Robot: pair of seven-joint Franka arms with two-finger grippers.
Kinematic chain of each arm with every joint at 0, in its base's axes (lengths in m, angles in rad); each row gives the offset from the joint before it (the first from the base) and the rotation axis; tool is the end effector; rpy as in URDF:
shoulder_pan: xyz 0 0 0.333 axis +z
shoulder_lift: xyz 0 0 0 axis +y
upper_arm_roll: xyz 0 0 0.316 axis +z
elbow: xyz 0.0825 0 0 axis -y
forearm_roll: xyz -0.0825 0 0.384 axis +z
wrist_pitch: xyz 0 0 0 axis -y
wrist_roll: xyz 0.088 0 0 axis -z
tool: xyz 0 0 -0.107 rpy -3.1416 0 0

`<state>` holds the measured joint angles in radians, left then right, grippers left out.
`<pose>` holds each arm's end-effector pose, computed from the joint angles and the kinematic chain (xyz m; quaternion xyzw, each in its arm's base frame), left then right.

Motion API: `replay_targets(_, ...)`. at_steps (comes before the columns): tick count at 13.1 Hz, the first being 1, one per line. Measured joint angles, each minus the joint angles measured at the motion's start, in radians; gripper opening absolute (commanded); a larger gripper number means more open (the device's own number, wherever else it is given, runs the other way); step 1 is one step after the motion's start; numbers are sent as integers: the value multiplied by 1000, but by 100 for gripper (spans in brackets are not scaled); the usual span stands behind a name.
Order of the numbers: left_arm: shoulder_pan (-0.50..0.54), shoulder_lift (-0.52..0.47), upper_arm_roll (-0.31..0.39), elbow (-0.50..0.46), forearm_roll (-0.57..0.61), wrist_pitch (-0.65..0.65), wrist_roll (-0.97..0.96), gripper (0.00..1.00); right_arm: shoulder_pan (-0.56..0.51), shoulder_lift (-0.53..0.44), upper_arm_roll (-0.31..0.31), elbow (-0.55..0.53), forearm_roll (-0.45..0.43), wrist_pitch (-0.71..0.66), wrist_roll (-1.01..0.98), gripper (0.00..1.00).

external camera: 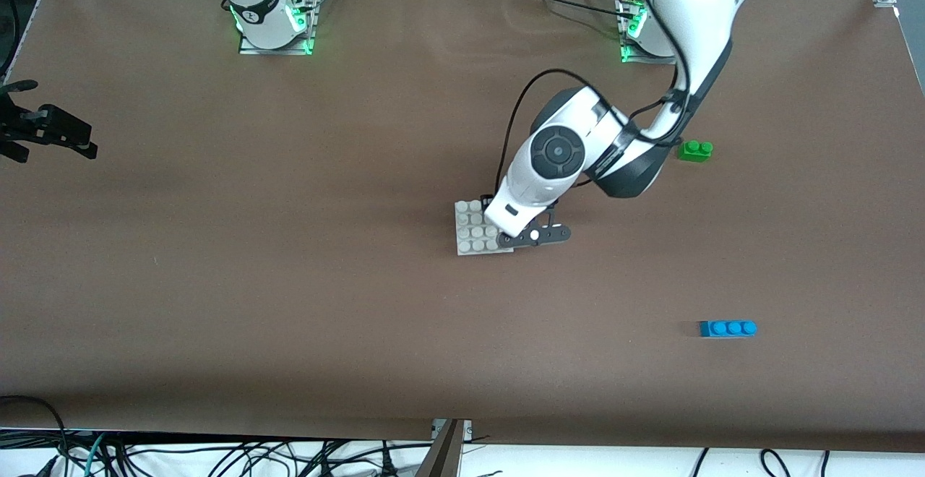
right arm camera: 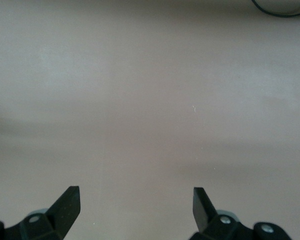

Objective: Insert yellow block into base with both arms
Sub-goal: 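Carry the yellow block with the left gripper over the base plate, then press the yellow block down onto the base plate studs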

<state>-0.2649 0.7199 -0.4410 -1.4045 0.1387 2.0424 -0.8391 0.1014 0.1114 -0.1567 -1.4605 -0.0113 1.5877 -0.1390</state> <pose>0.5933 -0.4111 0.3056 0.9933 0.0816 -0.0623 0.0533 0.5898 -0.0284 0.6151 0.9990 0.0424 0.0072 0.0151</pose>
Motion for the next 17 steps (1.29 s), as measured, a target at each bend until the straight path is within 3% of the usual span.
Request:
replay_targets(6,-193,94,162,24,0,52,-4,32,0,0,0,0,0,0,0,100)
replay_targets(17,-244,127,181,28,0,107,-8,32,0,0,0,0,0,0,0,100)
